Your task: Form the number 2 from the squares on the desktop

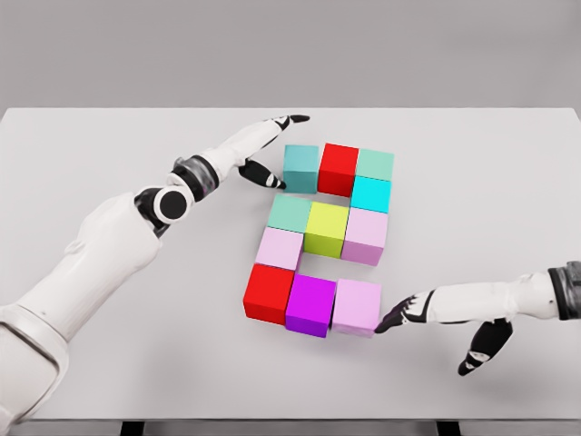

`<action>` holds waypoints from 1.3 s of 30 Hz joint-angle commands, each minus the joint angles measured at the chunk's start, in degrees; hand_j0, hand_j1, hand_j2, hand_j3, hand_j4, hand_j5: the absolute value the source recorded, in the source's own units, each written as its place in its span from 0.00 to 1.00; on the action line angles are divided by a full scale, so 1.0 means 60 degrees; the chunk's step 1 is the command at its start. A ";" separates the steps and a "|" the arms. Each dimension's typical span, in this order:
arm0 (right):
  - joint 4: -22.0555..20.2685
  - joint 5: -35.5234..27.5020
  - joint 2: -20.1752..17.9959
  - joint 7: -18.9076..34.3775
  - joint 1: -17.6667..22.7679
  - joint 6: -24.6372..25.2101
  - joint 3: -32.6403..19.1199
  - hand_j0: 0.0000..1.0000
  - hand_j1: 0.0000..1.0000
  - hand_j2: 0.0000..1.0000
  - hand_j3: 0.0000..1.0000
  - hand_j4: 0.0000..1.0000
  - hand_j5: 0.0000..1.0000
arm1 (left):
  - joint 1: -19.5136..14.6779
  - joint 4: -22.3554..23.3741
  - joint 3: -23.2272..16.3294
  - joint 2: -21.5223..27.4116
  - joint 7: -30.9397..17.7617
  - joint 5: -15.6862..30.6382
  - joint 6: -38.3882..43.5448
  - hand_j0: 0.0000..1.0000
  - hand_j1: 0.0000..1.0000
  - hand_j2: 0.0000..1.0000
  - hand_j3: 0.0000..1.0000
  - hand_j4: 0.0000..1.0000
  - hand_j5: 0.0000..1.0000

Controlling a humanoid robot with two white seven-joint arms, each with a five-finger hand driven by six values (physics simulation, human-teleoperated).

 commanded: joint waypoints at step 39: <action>0.1816 -0.0142 -0.0670 -0.0001 0.0000 0.0018 -0.1940 1.00 1.00 1.00 1.00 1.00 1.00 | 0.1860 -0.3074 0.0018 0.5997 -0.0069 0.1826 -0.3681 1.00 1.00 1.00 1.00 1.00 1.00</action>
